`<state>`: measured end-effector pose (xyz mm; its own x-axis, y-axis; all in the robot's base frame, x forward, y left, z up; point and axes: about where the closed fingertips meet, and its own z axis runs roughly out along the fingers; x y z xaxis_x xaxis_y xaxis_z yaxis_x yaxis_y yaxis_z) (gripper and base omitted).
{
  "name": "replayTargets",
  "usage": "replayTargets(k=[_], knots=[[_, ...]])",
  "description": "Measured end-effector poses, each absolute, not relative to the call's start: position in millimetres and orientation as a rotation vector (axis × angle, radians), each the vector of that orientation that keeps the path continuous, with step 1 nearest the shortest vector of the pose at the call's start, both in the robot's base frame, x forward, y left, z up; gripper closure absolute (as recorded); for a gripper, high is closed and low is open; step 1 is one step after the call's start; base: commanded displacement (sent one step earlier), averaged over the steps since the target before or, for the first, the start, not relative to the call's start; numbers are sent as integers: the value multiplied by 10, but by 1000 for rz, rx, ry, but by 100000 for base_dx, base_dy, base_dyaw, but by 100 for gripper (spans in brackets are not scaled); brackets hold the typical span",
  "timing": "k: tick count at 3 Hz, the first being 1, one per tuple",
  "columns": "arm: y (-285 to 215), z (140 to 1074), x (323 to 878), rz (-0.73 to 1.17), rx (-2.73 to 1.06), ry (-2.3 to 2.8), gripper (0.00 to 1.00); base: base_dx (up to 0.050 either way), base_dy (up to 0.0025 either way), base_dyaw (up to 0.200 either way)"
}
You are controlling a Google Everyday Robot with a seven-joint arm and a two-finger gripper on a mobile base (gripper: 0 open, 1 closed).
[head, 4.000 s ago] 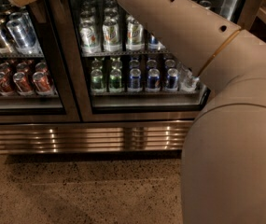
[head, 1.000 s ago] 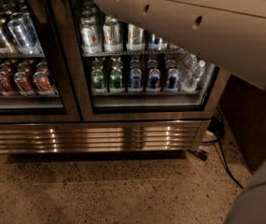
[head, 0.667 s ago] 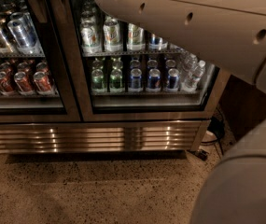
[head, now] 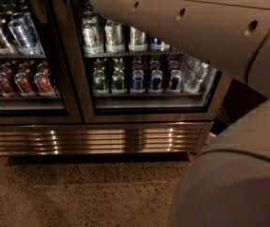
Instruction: Open right fridge door
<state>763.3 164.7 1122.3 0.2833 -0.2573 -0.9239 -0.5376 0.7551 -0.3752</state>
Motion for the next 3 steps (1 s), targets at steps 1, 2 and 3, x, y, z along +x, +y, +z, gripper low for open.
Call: replayTargets(k=[1,2,3], knots=[[1615,11197,7600,269,-694,1328,0,0,0,0],[1583,11156,7540,339,-639,1357,0,0,0,0],[1607,11093,7394,442,-580,1375,0,0,0,0]])
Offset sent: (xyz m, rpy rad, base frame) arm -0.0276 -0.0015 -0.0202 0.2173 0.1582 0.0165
